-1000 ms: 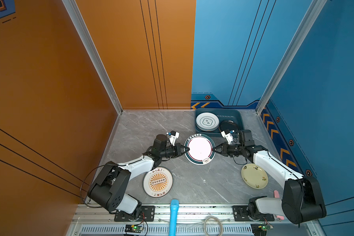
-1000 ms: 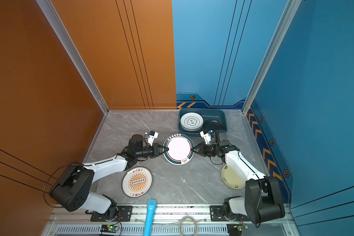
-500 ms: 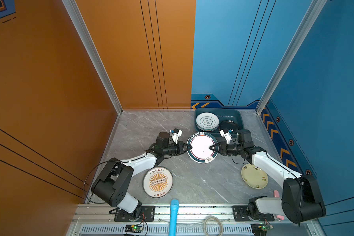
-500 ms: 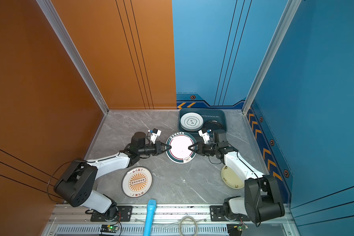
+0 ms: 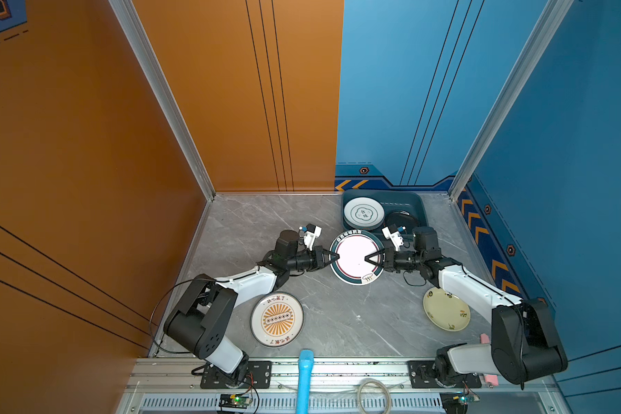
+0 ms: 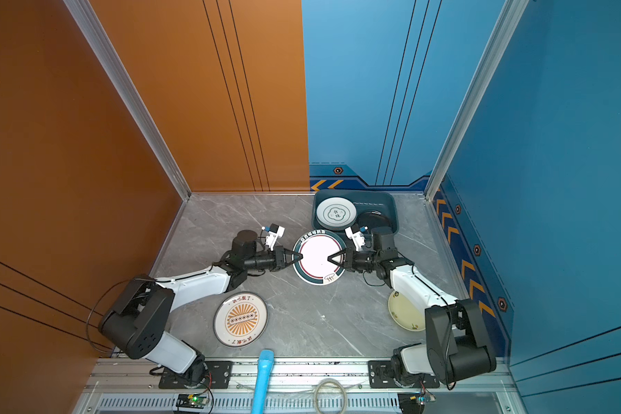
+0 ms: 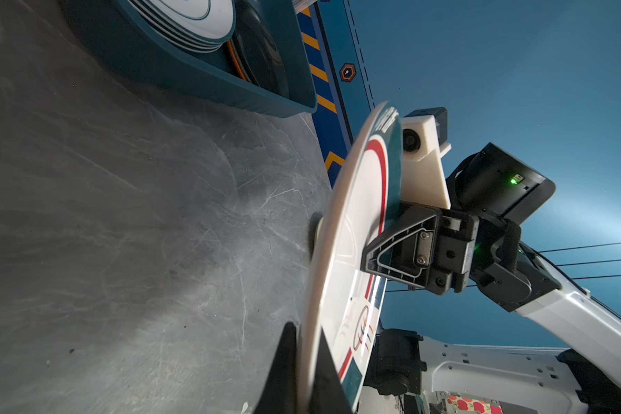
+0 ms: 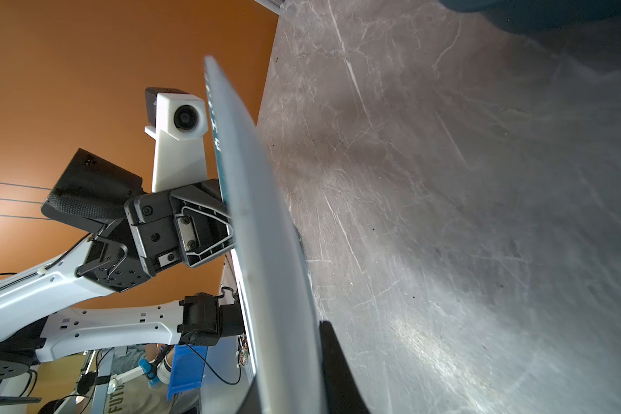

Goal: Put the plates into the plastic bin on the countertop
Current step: 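Lift the white plate upright with both grippers, then carry it with right gripper, then lower the white plate into the bin onto the stack and open right gripper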

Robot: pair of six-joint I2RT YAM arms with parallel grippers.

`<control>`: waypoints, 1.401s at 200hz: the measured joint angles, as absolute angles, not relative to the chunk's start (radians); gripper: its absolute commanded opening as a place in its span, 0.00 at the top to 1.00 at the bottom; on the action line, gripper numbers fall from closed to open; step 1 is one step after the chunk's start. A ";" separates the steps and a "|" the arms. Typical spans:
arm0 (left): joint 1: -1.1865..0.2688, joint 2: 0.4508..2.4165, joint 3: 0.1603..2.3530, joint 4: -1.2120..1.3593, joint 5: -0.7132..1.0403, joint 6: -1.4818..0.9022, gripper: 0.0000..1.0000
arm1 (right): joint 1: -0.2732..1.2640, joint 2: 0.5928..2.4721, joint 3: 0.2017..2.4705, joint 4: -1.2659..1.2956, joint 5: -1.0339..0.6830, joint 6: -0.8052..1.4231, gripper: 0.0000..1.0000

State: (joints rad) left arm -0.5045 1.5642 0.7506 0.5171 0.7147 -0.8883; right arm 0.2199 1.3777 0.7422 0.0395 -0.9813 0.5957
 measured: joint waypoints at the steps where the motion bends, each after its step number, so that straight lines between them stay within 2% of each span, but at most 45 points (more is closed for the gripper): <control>1: -0.505 1.565 0.751 0.514 0.712 -0.889 0.75 | 0.220 1.378 0.743 0.040 -0.982 0.597 1.00; 14: -0.512 1.570 0.750 0.502 0.709 -0.884 0.63 | 0.231 1.377 0.756 0.039 -0.986 0.603 1.00; 40: -0.531 1.562 0.742 0.506 0.713 -0.866 0.45 | 0.229 1.380 0.823 -0.016 -0.955 0.603 1.00; 57: -0.523 1.536 0.720 0.496 0.706 -0.855 0.10 | 0.204 1.390 0.893 -0.063 -0.914 0.602 1.00; 66: -0.515 1.513 0.712 0.476 0.701 -0.841 0.00 | 0.186 1.400 0.933 -0.088 -0.889 0.601 1.00; 117: -0.502 1.303 0.709 0.218 0.591 -0.704 0.02 | 0.110 1.556 1.179 -0.211 -0.711 0.616 1.00; 180: -0.414 1.106 0.690 -0.009 0.476 -0.617 0.02 | 0.090 1.916 1.597 -0.359 -0.530 0.672 1.00; 232: -0.342 1.062 0.645 -0.070 0.471 -0.608 0.02 | 0.091 2.119 1.840 -0.445 -0.465 0.720 1.00; 280: -0.318 1.056 0.645 -0.099 0.476 -0.590 0.02 | 0.097 2.216 1.895 -0.473 -0.439 0.751 1.00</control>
